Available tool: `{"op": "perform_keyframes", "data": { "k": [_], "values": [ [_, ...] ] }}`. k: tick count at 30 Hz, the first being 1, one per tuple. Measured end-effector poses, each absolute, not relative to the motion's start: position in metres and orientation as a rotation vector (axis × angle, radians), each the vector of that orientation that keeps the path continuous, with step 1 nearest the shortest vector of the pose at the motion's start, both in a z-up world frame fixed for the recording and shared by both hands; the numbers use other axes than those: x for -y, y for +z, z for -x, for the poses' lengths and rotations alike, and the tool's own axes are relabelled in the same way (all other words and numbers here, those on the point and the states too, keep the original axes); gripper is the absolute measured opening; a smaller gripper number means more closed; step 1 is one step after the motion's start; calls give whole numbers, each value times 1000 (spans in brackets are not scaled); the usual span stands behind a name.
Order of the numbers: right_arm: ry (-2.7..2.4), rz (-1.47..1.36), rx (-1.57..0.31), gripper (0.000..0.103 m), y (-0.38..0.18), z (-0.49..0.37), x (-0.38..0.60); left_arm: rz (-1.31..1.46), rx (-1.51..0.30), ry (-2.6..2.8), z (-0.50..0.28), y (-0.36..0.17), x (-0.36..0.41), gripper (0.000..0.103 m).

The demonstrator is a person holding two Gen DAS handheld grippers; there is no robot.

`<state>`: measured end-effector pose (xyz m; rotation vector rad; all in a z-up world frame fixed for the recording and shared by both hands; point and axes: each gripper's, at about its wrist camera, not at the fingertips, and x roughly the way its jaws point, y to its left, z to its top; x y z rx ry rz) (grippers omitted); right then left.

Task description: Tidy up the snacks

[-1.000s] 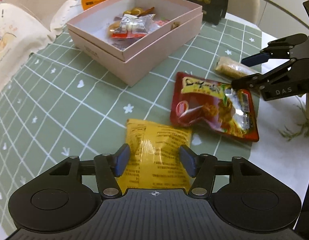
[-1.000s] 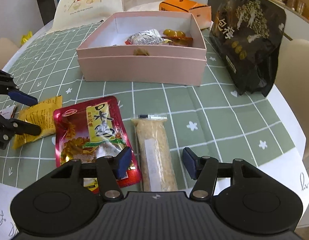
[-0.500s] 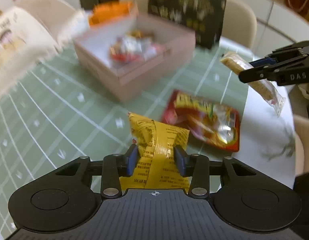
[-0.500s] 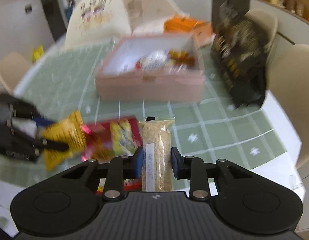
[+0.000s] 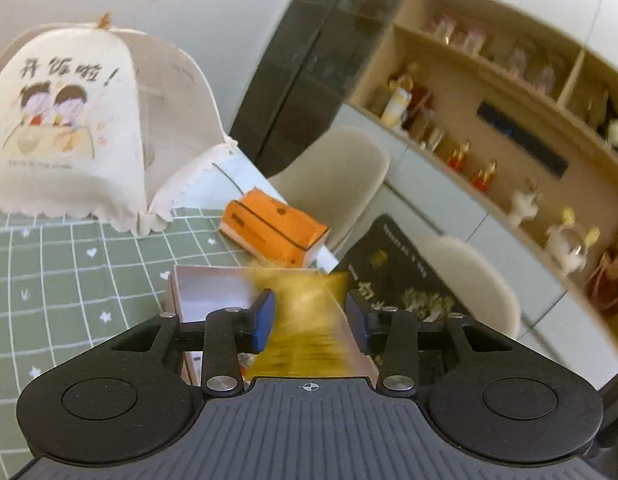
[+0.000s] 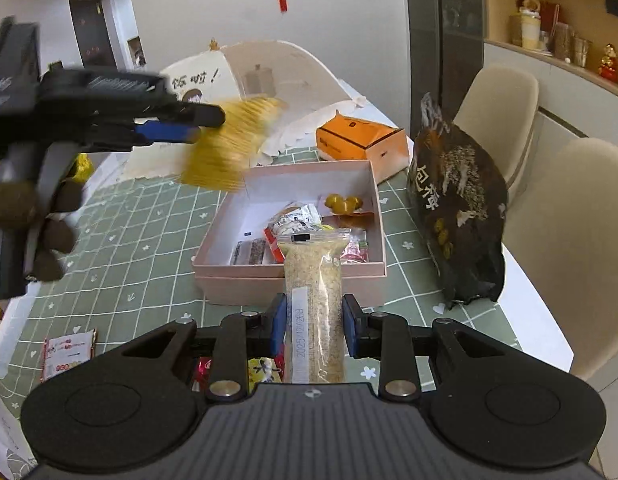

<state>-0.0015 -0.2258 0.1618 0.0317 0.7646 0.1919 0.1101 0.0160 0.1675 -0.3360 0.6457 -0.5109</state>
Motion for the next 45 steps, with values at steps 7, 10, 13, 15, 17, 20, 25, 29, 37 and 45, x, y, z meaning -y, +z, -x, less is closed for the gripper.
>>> {"op": "perform_keyframes", "data": {
  "k": [7,10,13,15,17,20,25,29,37,45],
  "values": [
    [218,-53,-725,28,181,-30,222,309,-701,-386,-82,134,-91,44],
    [283,-138,-665,37,195,-84,215,331,-760,-281,-68,109,-129,44],
    [247,-141,-731,52,186,-135,205,337,-809,-180,-39,92,-174,44],
    [223,-93,-748,53,177,-136,195,344,-836,-119,-16,82,-200,44],
    [282,-73,-762,60,165,-119,189,384,-874,-75,9,69,-225,44],
    [352,-33,-822,67,140,-88,178,432,-925,-72,38,46,-232,44],
    [428,-18,-956,68,103,-47,172,485,-921,-139,59,35,-205,44],
    [424,16,-999,71,86,-25,173,428,-945,-265,51,32,-161,44],
    [370,130,-997,71,70,1,169,190,-852,-158,48,67,-112,44],
    [303,70,-959,74,67,9,176,26,-967,-106,9,54,-53,53]
  ]
}}
